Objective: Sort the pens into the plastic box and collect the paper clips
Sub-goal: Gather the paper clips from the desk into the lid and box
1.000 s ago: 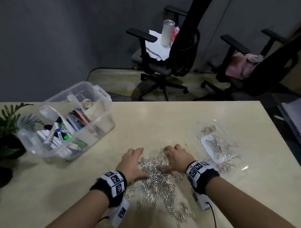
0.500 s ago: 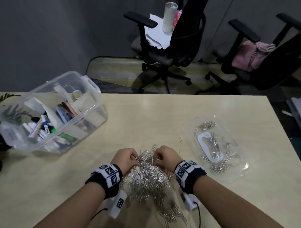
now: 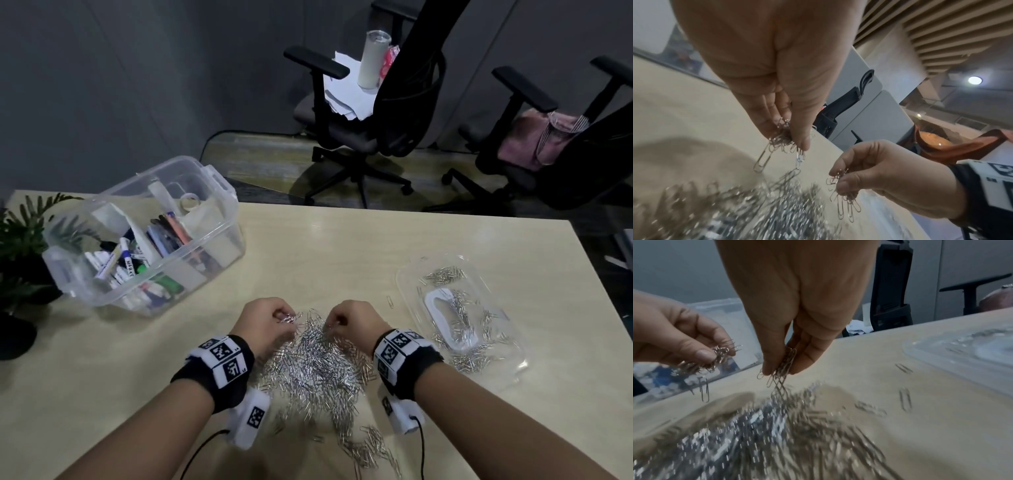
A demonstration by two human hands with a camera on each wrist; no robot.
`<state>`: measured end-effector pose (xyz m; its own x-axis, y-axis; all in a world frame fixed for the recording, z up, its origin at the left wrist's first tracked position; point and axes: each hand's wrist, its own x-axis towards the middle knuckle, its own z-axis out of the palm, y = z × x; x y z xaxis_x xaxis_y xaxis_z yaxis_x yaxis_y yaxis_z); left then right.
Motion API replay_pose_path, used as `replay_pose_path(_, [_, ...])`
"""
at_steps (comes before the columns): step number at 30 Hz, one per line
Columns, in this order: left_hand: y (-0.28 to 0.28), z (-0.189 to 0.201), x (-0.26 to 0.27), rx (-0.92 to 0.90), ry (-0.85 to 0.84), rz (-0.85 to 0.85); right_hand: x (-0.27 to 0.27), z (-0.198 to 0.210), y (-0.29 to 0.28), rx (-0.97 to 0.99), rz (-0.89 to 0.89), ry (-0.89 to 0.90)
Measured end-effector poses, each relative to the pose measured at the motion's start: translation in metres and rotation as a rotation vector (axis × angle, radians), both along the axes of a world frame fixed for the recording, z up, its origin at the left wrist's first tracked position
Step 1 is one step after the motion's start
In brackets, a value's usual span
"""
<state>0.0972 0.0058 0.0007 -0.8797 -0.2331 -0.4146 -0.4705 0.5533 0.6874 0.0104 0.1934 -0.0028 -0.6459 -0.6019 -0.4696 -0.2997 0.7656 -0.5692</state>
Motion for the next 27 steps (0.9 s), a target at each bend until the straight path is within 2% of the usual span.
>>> replay_pose_path(9, [-0.041,0.066,-0.016,0.033,0.187,0.104,-0.027,0.067,-0.049,-0.141,0.058,0.183])
replay_pose_path(13, [-0.079,0.097,-0.024,-0.012,0.297,0.189,-0.044,0.096,-0.091,-0.198,0.071,0.255])
replay_pose_path(18, [-0.121,0.118,-0.025,0.07,0.366,0.323,-0.066,0.126,-0.16,-0.325,0.061,0.326])
replay_pose_path(23, [-0.148,0.123,-0.028,0.175,0.423,0.415,-0.071,0.126,-0.225,-0.451,-0.02,0.328])
replay_pose_path(27, [-0.164,0.124,-0.038,0.191,0.448,0.427,-0.074,0.109,-0.245,-0.335,0.017,0.346])
